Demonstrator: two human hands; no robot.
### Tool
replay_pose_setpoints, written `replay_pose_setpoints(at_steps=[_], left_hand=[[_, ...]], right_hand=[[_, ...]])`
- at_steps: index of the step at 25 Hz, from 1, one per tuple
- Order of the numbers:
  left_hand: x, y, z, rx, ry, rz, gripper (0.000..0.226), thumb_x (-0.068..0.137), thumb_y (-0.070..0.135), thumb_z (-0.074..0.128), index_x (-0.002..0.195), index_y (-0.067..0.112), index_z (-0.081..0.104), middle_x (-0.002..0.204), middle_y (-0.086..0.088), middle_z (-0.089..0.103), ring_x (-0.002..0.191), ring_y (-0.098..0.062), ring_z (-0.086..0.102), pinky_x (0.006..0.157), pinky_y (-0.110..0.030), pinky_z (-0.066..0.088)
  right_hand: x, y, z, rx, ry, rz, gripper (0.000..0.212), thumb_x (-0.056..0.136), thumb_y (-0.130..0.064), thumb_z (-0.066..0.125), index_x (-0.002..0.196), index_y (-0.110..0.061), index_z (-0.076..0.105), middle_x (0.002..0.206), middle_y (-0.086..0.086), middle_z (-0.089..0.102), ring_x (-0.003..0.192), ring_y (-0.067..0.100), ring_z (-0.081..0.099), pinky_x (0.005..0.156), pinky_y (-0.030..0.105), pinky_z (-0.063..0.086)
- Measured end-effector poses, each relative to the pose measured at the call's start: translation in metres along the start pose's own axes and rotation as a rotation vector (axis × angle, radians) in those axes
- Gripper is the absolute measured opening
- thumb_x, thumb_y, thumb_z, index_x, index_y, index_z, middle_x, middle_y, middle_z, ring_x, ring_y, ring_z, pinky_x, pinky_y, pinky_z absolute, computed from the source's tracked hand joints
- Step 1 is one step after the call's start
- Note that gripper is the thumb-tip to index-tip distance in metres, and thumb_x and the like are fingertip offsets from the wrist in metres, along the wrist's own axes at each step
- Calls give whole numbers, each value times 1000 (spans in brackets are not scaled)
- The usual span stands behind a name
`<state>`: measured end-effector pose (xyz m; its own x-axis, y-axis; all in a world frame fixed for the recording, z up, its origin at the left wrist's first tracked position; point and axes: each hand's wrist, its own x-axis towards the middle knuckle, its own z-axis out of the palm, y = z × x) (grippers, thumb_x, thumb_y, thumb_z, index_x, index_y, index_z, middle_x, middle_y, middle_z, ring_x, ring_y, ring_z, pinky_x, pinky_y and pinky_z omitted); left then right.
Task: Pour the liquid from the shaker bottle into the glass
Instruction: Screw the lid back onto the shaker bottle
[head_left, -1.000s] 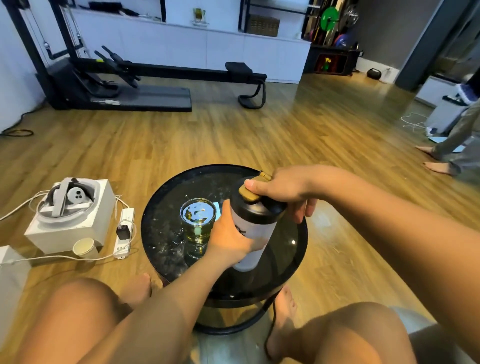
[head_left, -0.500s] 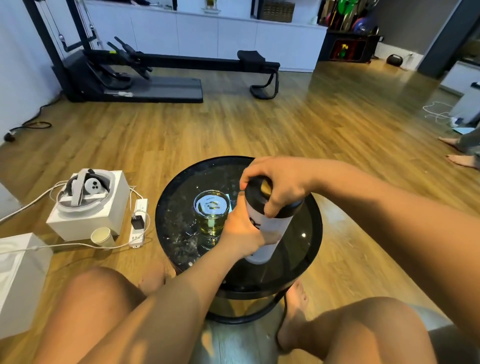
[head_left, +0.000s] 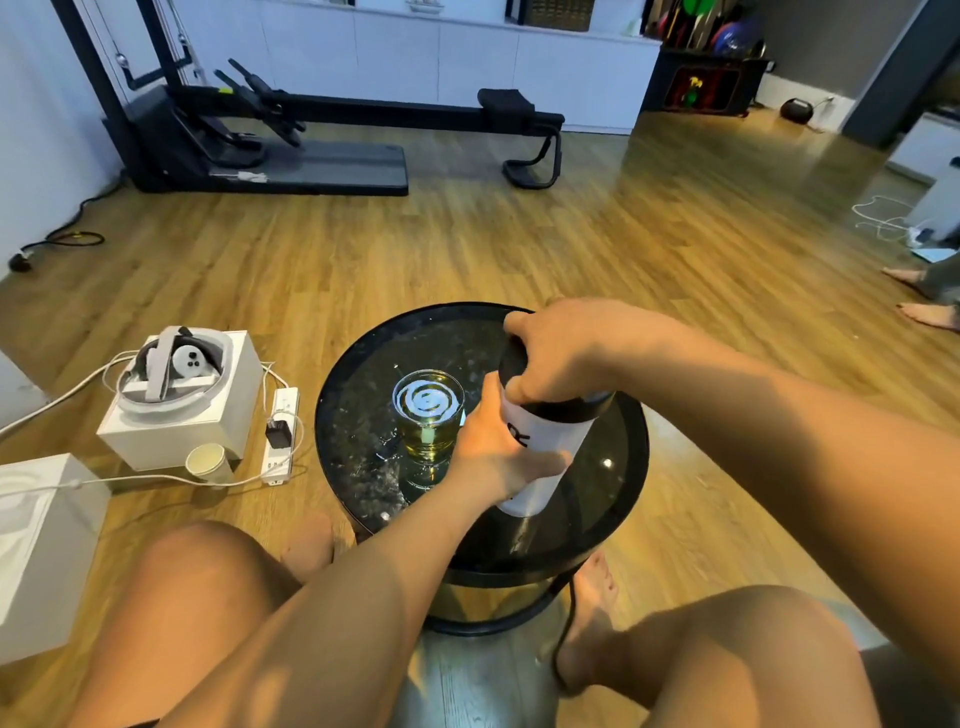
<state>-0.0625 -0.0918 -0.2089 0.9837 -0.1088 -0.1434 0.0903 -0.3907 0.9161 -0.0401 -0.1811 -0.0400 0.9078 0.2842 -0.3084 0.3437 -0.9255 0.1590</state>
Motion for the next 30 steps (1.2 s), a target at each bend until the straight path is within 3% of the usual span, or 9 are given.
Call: replay_pose_setpoints(at_steps=[3, 6, 9, 13, 17, 19, 22, 26, 30], left_hand=[[1, -2, 0, -24, 2, 5, 128, 51, 44, 94, 147, 47, 10, 137, 8, 48, 125, -17, 48, 95, -36, 48], [2, -4, 2, -41, -13, -1, 122, 47, 47, 91, 145, 44, 20, 126, 21, 48, 123, -12, 47, 87, -25, 47], [-1, -3, 1, -23, 14, 13, 116, 43, 54, 85, 141, 43, 24, 113, 26, 51, 110, -8, 52, 74, -16, 46], [-5, -1, 0, -53, 40, 33, 101, 39, 55, 84, 117, 62, 20, 100, 32, 47, 84, 14, 48, 64, -13, 41], [-5, -3, 0, -51, 47, 35, 100, 46, 47, 89, 119, 56, 22, 99, 28, 51, 87, 11, 50, 65, -16, 45], [-4, -2, 1, -46, 30, 25, 108, 49, 45, 91, 130, 50, 20, 106, 25, 51, 95, 5, 53, 73, -20, 49], [-6, 1, 1, -16, 33, 38, 123, 44, 54, 87, 147, 41, 20, 127, 8, 54, 121, -19, 54, 96, -42, 53], [-11, 3, 1, -10, 69, 51, 109, 43, 56, 83, 132, 55, 22, 121, 12, 56, 115, -19, 57, 90, -44, 56], [-12, 1, 0, -80, 79, 92, 97, 45, 51, 88, 117, 62, 24, 118, 20, 54, 115, -12, 55, 88, -32, 51]], right_hand=[[-10, 18, -6, 258, -46, -250, 83, 58, -39, 80, 130, -46, 38, 121, -7, 40, 116, 24, 43, 90, 45, 48], [-8, 30, -1, 290, 71, -143, 104, 51, -83, 62, 141, -43, 29, 134, 2, 44, 125, 30, 40, 99, 48, 42], [-3, 33, 15, 316, 34, -45, 112, 50, -92, 51, 143, -35, 29, 131, 4, 55, 114, 30, 54, 92, 45, 48], [3, 39, 7, 407, 6, -214, 89, 49, -65, 75, 129, -42, 43, 119, -8, 57, 105, 20, 56, 89, 41, 50], [3, 36, 13, 379, 82, -215, 78, 50, -62, 72, 121, -42, 47, 111, -6, 60, 98, 22, 58, 81, 42, 52], [1, 31, 22, 363, 177, -85, 80, 51, -72, 64, 121, -37, 46, 102, -3, 60, 89, 23, 57, 68, 37, 50], [3, 15, 28, 337, 237, 204, 86, 56, -82, 54, 119, -24, 46, 78, -3, 49, 70, 21, 50, 51, 31, 34], [5, 7, 28, 340, 244, 342, 101, 65, -89, 39, 129, -11, 49, 109, 10, 62, 92, 34, 58, 57, 35, 33], [-9, 32, 8, 420, 55, 390, 94, 70, -91, 14, 85, -9, 58, 92, 19, 61, 60, 28, 67, 59, 35, 46]])
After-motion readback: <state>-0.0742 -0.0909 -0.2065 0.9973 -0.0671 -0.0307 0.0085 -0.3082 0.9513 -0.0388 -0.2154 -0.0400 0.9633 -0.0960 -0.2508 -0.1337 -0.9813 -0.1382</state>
